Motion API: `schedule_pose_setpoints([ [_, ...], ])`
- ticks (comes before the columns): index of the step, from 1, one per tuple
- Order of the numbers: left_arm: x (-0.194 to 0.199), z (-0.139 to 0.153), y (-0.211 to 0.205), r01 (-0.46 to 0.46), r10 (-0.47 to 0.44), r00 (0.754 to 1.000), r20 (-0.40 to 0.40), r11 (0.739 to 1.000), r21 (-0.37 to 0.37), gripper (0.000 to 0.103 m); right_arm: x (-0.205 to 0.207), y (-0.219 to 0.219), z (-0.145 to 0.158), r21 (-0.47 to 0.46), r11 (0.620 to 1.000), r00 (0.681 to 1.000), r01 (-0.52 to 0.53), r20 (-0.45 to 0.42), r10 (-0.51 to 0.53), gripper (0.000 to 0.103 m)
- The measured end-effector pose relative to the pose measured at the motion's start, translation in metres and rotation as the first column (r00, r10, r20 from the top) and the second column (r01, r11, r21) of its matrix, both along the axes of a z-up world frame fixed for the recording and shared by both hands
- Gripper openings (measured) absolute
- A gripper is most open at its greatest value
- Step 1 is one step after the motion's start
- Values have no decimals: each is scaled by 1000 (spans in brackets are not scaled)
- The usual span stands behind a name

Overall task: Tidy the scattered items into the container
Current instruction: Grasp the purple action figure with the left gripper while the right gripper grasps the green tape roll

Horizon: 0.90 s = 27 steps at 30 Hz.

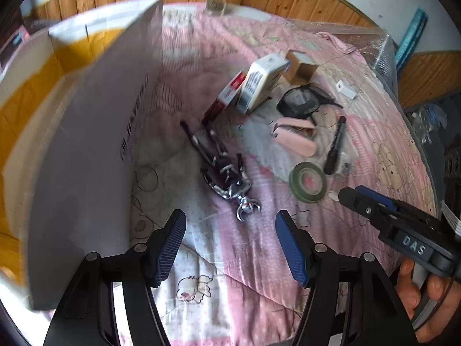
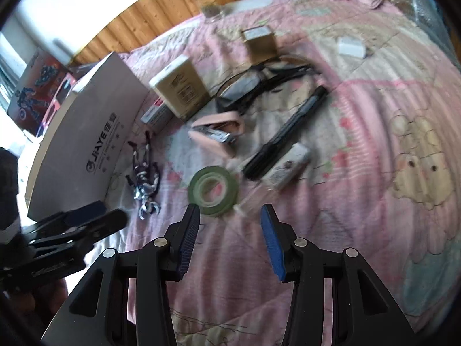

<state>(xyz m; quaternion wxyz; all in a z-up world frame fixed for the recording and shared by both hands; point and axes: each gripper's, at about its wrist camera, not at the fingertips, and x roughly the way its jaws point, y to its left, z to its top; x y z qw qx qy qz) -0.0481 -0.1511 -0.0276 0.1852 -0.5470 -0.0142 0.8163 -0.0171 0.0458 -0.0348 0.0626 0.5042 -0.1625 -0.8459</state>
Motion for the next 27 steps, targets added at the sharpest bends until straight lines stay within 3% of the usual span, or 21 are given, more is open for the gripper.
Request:
schedule_pose_setpoints([
  [7, -25, -18, 7, -26, 25, 999, 34, 999, 20, 66, -23, -2, -16, 43, 999, 999, 10, 37, -12, 47],
  [11, -38, -26, 13, -34, 34, 999, 14, 999, 2, 66, -36, -26, -16, 183, 981, 998, -66, 19, 64, 47],
  [14, -43, -27, 18, -16, 16, 1000, -17, 1000, -16, 66, -35, -40, -18, 300, 947, 993, -112, 8, 115, 38],
  [16, -44, -28, 21, 3, -5, 998, -56, 999, -36, 66, -34, -43, -17, 335, 933, 991, -129, 8, 135, 23],
  [18, -42, -28, 25, 24, -31, 996, -89, 996, -81, 60, -32, -36, -15, 317, 941, 992, -118, 6, 122, 18],
  [19, -42, -27, 25, 24, -34, 994, -103, 995, -101, 47, -31, -30, -13, 289, 951, 994, -105, 4, 108, 16],
  [21, -44, -24, 16, 18, -24, 996, -88, 998, -63, 43, -30, -16, -8, 193, 979, 998, -66, 1, 68, 16],
  [23, -44, -20, 10, 15, -19, 996, -91, 999, -45, 32, -28, -3, -6, 101, 994, 1000, -31, 0, 31, 15],
  [27, -41, -12, 9, 23, -27, 995, -95, 999, -39, 26, -30, 6, -2, 11, 1000, 1000, 2, 7, -2, 15],
])
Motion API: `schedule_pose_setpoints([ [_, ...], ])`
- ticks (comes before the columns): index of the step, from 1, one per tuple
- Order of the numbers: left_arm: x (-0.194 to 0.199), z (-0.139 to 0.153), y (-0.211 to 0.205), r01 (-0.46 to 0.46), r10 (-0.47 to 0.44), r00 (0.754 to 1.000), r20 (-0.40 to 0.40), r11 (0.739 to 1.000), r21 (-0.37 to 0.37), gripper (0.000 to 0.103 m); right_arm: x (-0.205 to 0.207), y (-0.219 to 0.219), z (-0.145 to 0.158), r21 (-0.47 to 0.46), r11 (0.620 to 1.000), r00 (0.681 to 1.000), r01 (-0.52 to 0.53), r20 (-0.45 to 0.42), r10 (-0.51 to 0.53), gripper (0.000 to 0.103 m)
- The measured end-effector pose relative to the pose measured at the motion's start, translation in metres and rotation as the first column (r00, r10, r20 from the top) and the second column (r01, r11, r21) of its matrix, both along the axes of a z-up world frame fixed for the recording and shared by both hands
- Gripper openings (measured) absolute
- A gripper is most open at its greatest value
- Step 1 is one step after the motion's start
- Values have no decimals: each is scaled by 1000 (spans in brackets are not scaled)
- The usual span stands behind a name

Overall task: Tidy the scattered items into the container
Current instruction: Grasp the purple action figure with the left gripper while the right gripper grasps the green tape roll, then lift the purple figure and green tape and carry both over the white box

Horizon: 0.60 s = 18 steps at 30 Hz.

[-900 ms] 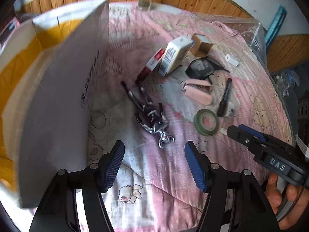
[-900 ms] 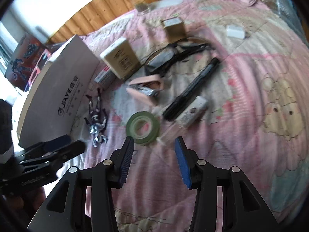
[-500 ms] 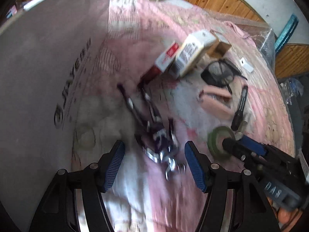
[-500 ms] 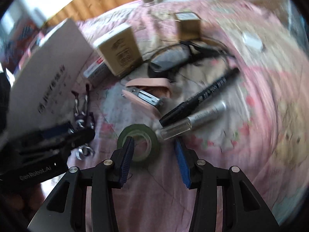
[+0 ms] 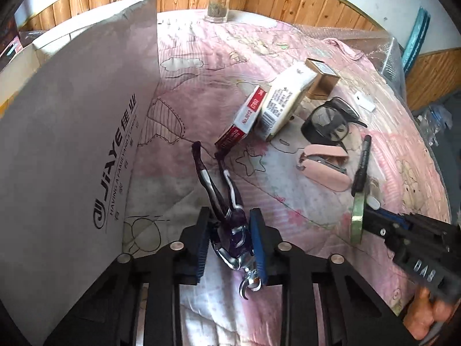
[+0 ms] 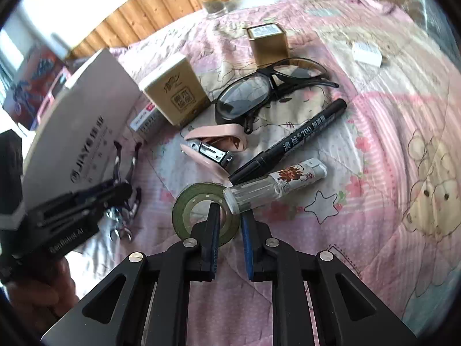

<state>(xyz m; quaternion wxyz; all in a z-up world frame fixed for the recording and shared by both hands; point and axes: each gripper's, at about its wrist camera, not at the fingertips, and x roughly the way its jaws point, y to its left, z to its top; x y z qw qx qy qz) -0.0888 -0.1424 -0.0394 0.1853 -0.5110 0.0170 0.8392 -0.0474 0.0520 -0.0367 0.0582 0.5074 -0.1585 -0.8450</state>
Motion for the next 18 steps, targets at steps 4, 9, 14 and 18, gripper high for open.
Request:
schedule_pose_setpoints([
  [4, 2, -5, 4, -12, 13, 1000, 14, 999, -31, 31, 5, -4, 3, 18, 1000, 1000, -6, -4, 6, 15],
  [9, 11, -18, 5, -18, 20, 999, 28, 998, -63, 63, -5, -13, -8, 45, 998, 998, -50, 27, 49, 29],
  [14, 17, -21, 11, 15, -19, 999, -40, 996, -89, 38, -12, -28, -8, 142, 985, 995, -101, 6, 101, 16],
  [18, 10, -18, -1, -5, 4, 1000, -11, 998, -65, 23, -7, -9, 5, 16, 999, 999, -49, -21, 50, 15],
])
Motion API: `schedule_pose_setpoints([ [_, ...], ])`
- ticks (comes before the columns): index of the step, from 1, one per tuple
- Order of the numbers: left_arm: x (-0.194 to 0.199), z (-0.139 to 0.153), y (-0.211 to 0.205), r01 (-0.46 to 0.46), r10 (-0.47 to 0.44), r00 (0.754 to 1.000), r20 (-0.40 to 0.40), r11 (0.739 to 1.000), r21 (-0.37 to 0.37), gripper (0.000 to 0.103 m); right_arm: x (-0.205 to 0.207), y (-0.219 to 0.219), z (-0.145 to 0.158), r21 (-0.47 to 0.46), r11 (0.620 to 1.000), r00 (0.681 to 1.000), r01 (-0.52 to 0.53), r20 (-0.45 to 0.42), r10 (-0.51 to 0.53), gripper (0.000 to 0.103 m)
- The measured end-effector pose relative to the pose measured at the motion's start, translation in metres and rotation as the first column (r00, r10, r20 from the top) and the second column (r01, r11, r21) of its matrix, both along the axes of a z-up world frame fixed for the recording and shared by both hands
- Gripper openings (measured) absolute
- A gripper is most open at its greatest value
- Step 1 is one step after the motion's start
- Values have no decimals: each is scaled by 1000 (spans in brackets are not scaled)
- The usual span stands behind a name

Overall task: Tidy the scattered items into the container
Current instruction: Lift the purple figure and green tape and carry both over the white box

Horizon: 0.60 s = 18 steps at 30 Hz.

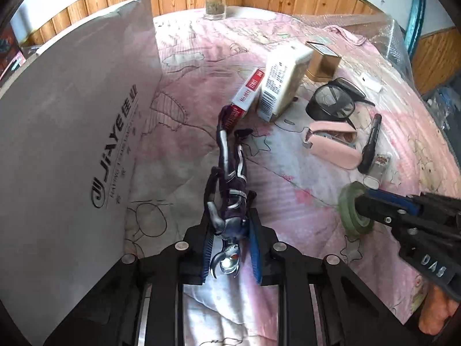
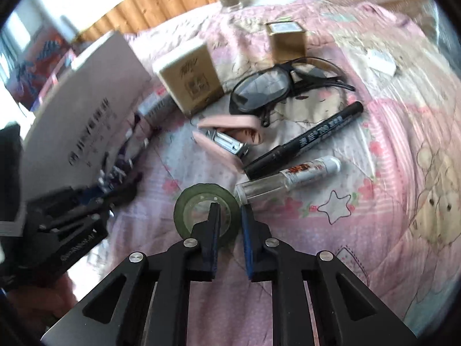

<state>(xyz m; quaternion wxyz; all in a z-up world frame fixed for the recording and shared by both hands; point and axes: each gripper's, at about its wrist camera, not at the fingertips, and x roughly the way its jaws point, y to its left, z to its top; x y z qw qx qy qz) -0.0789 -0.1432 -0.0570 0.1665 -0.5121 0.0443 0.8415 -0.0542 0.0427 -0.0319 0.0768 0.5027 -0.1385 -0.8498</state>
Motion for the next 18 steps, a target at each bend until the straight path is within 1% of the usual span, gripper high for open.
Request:
schedule_pose_setpoints([
  [4, 11, 12, 2, 15, -15, 1000, -18, 1000, 9, 23, 5, 14, 10, -89, 996, 999, 31, -13, -33, 14],
  [9, 24, 40, 16, 50, -49, 997, -68, 999, 13, 23, 14, 18, 18, -152, 988, 999, 24, -38, -30, 14],
  [14, 28, 60, 28, 54, -54, 994, -95, 999, 2, 23, 26, 23, 26, -165, 986, 997, 22, -73, -35, 14],
  [18, 38, 70, 35, 44, -48, 994, -102, 998, -41, 23, 33, 31, 30, -168, 985, 996, 30, -82, -45, 14],
])
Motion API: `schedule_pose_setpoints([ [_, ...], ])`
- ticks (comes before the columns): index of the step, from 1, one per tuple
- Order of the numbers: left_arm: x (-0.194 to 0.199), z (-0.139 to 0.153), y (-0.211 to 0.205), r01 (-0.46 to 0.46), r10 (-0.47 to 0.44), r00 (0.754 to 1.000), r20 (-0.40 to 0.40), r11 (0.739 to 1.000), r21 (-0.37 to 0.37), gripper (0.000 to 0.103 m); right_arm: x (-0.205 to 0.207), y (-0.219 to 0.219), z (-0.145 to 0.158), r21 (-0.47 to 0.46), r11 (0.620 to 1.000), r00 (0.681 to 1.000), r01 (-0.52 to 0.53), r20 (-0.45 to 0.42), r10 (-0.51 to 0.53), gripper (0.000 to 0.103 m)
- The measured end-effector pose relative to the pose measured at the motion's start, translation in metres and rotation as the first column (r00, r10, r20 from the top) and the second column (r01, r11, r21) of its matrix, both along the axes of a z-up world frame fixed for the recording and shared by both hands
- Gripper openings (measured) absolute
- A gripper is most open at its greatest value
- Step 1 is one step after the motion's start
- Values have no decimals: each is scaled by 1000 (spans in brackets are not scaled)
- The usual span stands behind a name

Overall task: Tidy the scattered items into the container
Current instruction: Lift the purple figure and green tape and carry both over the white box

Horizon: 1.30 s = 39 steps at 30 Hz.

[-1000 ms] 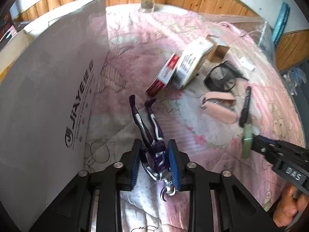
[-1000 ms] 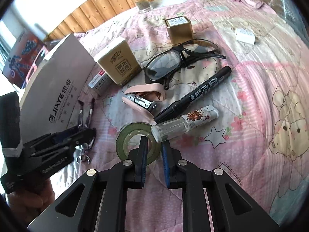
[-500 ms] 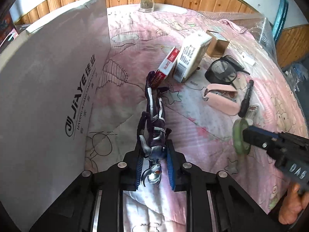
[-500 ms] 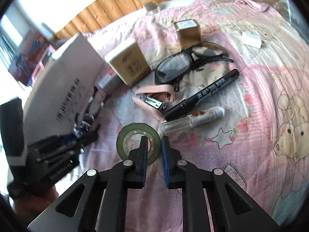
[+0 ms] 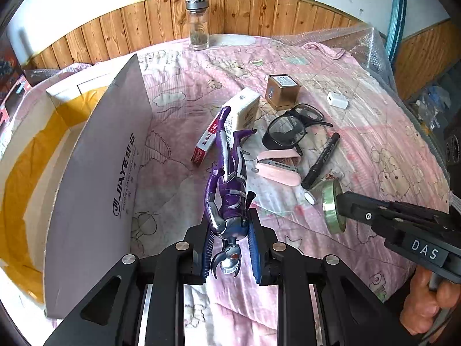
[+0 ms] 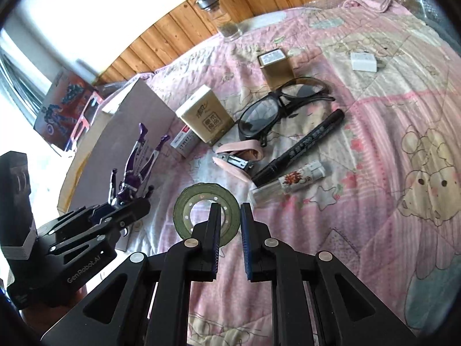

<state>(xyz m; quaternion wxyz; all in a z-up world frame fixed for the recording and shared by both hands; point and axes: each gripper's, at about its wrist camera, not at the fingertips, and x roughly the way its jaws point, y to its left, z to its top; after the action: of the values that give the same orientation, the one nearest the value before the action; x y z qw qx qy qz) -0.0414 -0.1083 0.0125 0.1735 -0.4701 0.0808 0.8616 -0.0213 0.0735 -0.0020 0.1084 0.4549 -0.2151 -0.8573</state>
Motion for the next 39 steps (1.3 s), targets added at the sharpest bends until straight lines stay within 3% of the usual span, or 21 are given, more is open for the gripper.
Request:
schedule_pose_setpoints([
  [6, 12, 9, 9, -2, 1, 1000, -15, 999, -33, 23, 11, 10, 6, 5, 1000, 1000, 10, -27, -9, 14],
  [13, 21, 30, 10, 4, -5, 999, -52, 1000, -20, 23, 17, 2, 22, 28, 999, 997, -16, -77, 18, 14],
  [25, 17, 60, -27, -32, 36, 995, -93, 998, 51, 23, 17, -31, 56, 67, 994, 987, -89, -128, 97, 14],
  [39, 3, 68, -86, -88, 103, 991, -85, 983, 163, 23, -2, -88, 81, 135, 977, 975, -164, -128, 181, 14],
])
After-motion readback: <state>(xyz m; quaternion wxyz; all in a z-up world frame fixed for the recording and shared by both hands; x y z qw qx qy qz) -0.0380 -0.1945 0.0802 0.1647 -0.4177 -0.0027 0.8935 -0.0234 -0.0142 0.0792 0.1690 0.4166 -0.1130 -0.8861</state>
